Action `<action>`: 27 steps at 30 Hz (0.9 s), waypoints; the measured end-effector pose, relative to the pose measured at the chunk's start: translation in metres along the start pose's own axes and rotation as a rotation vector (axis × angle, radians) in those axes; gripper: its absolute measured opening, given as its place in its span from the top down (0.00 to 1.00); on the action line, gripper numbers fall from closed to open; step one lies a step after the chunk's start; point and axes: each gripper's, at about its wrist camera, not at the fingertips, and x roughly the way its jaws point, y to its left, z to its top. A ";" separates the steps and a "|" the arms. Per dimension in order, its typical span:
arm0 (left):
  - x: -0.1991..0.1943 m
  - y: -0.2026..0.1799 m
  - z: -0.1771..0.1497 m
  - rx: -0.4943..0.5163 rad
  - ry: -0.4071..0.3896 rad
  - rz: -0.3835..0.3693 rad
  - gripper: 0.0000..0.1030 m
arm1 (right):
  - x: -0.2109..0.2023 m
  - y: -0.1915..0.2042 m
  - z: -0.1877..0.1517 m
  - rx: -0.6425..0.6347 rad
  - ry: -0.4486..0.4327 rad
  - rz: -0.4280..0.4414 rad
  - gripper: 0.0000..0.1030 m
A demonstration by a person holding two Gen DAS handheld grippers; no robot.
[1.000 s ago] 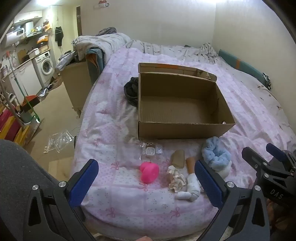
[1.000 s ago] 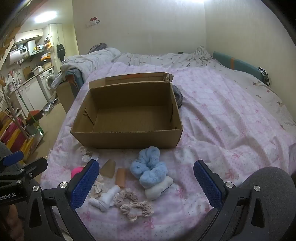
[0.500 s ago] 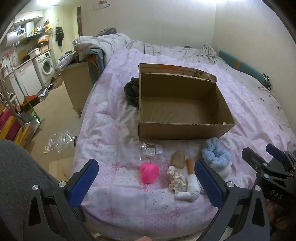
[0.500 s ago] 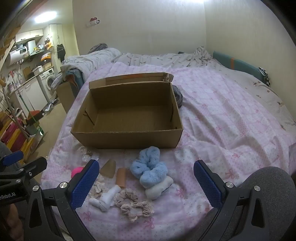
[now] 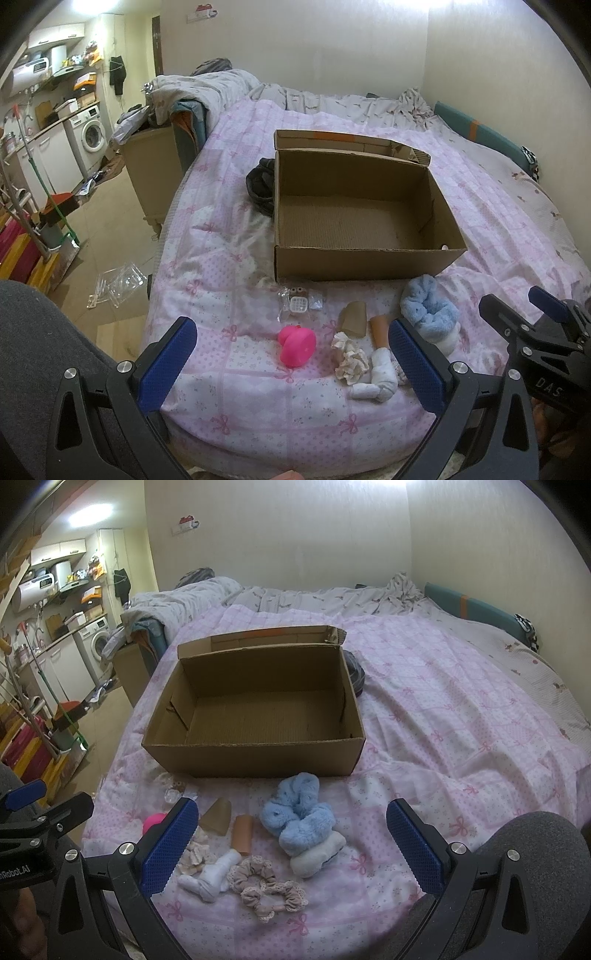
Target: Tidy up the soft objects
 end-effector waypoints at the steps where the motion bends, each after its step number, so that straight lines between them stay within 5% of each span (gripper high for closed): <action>1: 0.000 -0.001 0.000 -0.001 0.000 0.001 0.00 | 0.000 0.000 0.000 0.001 -0.001 0.000 0.00; 27: -0.005 0.006 0.003 -0.013 -0.009 0.005 0.00 | 0.000 0.001 0.001 -0.004 0.004 -0.007 0.00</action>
